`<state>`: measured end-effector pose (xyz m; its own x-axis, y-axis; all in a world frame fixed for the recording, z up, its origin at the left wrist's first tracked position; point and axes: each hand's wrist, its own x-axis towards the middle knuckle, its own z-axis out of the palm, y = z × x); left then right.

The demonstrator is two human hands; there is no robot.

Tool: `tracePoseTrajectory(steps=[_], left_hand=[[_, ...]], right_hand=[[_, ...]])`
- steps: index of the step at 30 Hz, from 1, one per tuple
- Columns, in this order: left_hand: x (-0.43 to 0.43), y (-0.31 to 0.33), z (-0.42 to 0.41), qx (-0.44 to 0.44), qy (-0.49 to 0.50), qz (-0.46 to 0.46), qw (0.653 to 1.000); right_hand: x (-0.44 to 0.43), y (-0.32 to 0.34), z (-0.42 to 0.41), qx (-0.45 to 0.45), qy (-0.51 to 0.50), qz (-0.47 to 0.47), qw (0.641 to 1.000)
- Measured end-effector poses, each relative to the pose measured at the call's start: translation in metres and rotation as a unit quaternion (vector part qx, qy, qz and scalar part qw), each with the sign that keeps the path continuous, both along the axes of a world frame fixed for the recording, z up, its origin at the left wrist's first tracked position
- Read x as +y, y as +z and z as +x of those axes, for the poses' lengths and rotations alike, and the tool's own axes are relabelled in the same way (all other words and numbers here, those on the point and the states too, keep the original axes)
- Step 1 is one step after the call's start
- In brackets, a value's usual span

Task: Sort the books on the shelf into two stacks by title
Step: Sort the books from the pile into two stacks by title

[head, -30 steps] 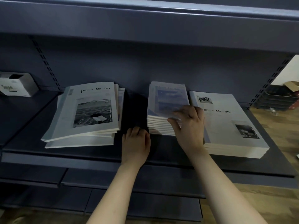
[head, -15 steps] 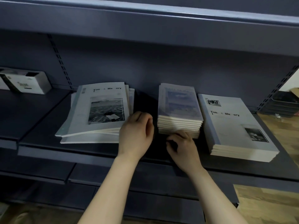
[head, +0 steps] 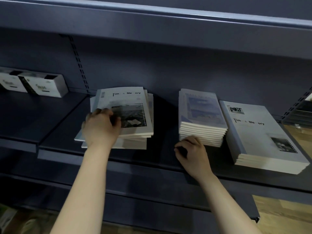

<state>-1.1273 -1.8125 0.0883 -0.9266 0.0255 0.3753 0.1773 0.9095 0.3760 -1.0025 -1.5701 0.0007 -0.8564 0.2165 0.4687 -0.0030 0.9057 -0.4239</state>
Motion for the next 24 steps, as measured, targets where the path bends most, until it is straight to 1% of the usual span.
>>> tracePoseTrajectory(steps=[3,6,9,12,14,16,18,21,24], left_hand=[[-0.014,0.0,-0.007,-0.051,0.05,-0.029,0.997],[-0.027,-0.004,-0.017,-0.102,0.067,-0.004,0.993],[-0.031,-0.004,-0.024,-0.134,0.067,0.005,0.989],[-0.032,0.007,-0.024,-0.157,0.075,0.037,0.984],[-0.029,0.013,-0.024,-0.147,0.069,0.055,0.985],[-0.027,0.015,-0.021,-0.115,0.051,0.083,0.989],[-0.027,0.014,-0.015,-0.078,0.021,0.138,0.987],[-0.03,0.01,-0.003,-0.022,-0.031,0.25,0.968],[-0.027,0.006,0.009,0.005,-0.048,0.345,0.937]], right_hand=[[0.0,0.0,0.001,0.005,0.001,-0.005,1.0],[-0.001,0.0,0.001,0.002,-0.004,-0.008,1.0],[-0.001,0.0,0.001,0.001,-0.006,-0.008,1.0],[-0.002,0.0,0.001,0.006,-0.005,-0.005,1.0],[-0.002,0.0,0.001,0.009,-0.008,-0.004,1.0],[-0.002,0.001,0.001,0.01,-0.01,-0.003,1.0],[-0.003,0.001,0.001,0.009,-0.011,0.001,1.0],[-0.003,0.001,0.001,0.011,-0.011,0.008,1.0],[-0.002,0.001,0.001,0.011,-0.009,0.009,1.0]])
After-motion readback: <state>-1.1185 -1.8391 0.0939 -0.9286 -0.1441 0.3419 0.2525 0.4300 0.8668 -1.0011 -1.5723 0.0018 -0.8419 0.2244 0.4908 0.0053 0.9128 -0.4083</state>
